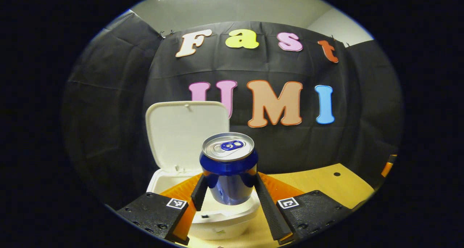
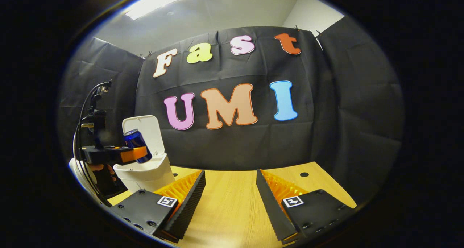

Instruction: Press the lid of the desktop garbage bin to open it, pick up the crumpled paper on the desktop and throw it into the bin, then pick up the pop can on the desktop and drop it into the bin, and finally close the garbage bin lid.

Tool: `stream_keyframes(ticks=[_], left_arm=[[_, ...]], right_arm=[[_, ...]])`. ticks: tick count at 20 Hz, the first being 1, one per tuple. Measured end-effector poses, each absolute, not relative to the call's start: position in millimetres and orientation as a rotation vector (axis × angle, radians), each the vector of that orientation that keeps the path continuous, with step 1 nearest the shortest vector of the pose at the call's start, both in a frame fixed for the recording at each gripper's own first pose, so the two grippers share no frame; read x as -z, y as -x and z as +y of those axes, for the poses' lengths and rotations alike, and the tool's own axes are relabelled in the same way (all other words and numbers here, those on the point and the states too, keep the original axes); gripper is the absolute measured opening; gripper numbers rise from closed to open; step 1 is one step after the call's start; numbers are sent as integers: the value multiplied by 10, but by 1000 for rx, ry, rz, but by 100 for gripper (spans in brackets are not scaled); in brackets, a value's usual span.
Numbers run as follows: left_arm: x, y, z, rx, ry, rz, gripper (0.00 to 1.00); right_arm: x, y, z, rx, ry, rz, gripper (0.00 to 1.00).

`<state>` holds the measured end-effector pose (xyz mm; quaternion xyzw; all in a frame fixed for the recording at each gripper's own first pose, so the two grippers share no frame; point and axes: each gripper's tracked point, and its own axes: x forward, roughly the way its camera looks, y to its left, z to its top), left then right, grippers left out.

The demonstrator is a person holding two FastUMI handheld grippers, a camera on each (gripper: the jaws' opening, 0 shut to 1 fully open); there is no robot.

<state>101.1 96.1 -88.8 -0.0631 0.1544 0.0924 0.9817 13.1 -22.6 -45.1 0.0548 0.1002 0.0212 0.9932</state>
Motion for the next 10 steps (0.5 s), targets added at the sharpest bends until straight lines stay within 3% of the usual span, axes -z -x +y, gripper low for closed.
stream_keyframes(ticks=[8,10], left_arm=[[1062,-944,1390,-294,102,343,78],[1018,-977,1348,-284,96,333,83]], right_arm=[[514,-137,-134,-87,-145,232,89],[486,-161,-154,-81,-146,227,89]])
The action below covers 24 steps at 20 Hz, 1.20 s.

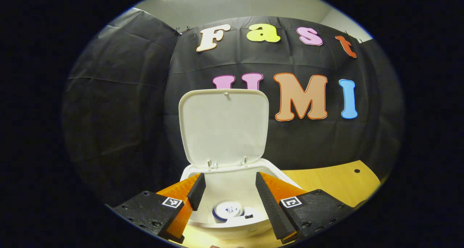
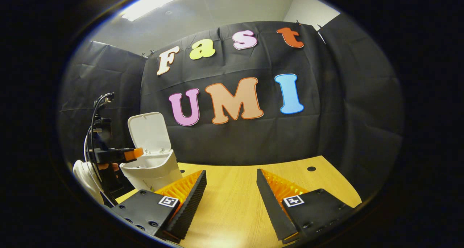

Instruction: Press the lid of the desktop garbage bin to open it, pick up the crumpled paper on the desktop and throw it into the bin, then pick up the pop can on the desktop and drop it into the bin, and finally close the garbage bin lid.

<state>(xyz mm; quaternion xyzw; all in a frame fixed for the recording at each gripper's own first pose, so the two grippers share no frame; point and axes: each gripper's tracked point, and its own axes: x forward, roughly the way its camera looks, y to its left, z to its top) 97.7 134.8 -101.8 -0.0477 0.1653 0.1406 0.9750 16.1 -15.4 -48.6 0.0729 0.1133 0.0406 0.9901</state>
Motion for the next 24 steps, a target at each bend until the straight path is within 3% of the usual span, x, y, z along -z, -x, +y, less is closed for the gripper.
stream_keyframes(ticks=[5,7,18,24], left_arm=[[732,-1113,1306,-275,86,271,87],[557,-1174,1320,-271,76,234,94],[-538,-1824,1832,-311,108,13,92],[-566,-2255,2109,-338,80,49,92]], right_arm=[[520,-180,-227,-63,-178,233,90],[516,-197,-258,-53,-185,226,89],[584,-263,-241,-51,-195,229,89],[657,-249,-309,-26,-195,237,89]])
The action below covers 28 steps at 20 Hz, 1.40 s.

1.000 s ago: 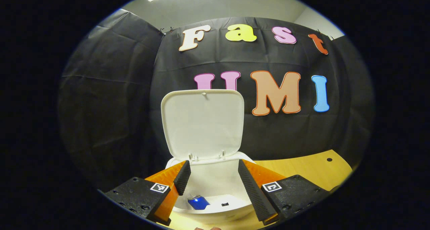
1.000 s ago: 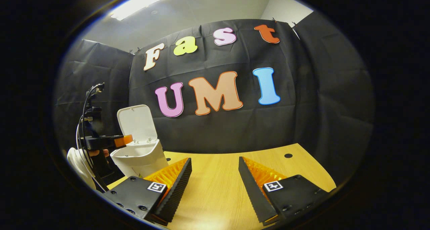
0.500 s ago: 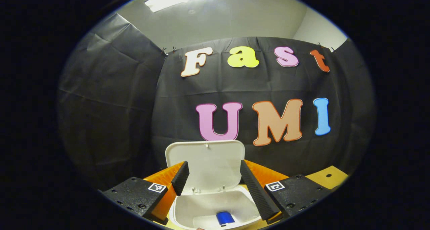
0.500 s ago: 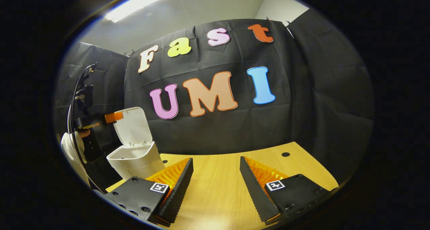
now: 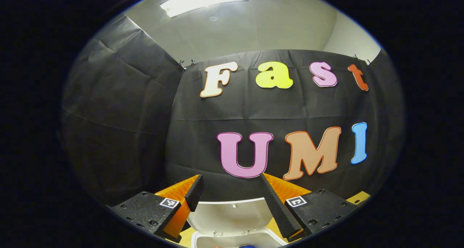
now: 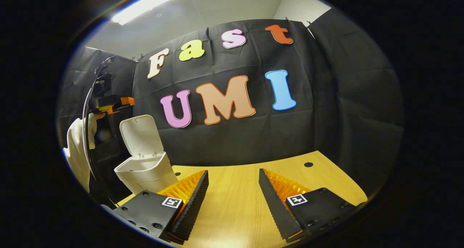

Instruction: Press the lid of the desktop garbage bin to open it, pick up the crumpled paper on the desktop and throw it into the bin, then pick up the pop can on the desktop and drop it into the bin, and finally close the garbage bin lid.

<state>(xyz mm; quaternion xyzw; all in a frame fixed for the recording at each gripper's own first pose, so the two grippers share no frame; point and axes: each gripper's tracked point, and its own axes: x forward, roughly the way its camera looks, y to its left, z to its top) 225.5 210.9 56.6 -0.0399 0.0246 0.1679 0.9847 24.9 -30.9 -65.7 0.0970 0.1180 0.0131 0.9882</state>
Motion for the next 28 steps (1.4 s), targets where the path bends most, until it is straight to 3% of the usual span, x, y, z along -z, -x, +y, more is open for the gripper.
stream_keyframes(ticks=[7,9,10,16,28], left_arm=[[-19,-2363,2097,-349,107,212,91],[-94,-2379,2174,-360,91,188,95],[-85,-2353,2148,-365,105,189,91],[-104,-2049,1949,-354,90,142,91],[418,-1055,1305,-363,41,76,92]], right_arm=[[670,-221,-360,-2,-158,237,89],[716,-195,-379,1,-160,246,89],[718,-203,-380,3,-160,248,89],[718,-218,-357,7,-150,248,89],[718,-246,-296,-8,-128,257,89]])
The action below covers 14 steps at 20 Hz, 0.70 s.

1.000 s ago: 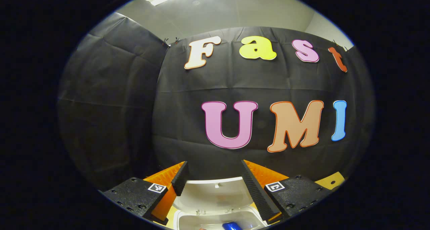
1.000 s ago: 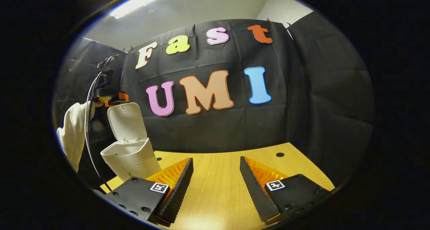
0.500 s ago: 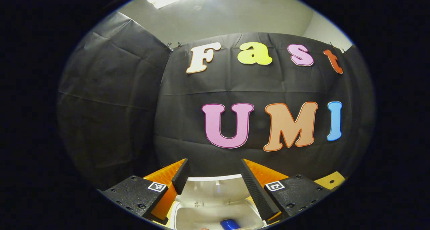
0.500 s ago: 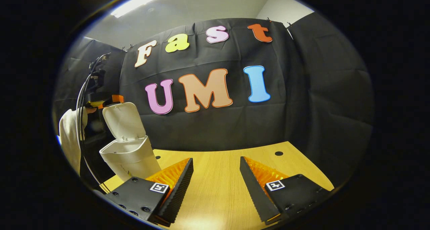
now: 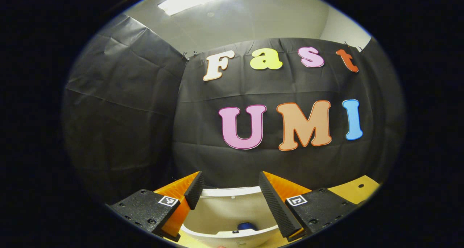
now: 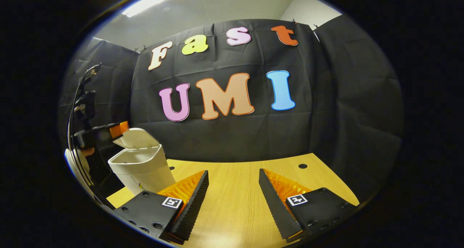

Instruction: Press the lid of the desktop garbage bin to open it, pick up the crumpled paper on the desktop and throw it into the bin, then pick up the pop can on the desktop and drop it into the bin, and finally close the garbage bin lid.

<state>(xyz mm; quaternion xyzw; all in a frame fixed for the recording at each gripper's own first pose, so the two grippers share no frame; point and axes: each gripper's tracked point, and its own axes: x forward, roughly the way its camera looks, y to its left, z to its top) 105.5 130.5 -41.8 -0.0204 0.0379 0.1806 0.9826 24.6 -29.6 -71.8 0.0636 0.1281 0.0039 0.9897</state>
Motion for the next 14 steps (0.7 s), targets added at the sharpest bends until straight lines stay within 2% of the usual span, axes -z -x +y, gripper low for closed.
stream_keyframes(ticks=[5,10,13,14], left_arm=[[670,-902,1221,-364,16,73,93],[1303,-742,1131,-365,97,223,95],[1207,-758,1100,-346,55,147,97],[1221,-749,1091,-344,26,116,95]], right_arm=[[752,-240,-277,-5,-121,271,89],[763,-224,-257,-11,-92,276,89],[787,-215,-253,-10,-96,285,89],[809,-210,-242,-9,-97,289,89]])
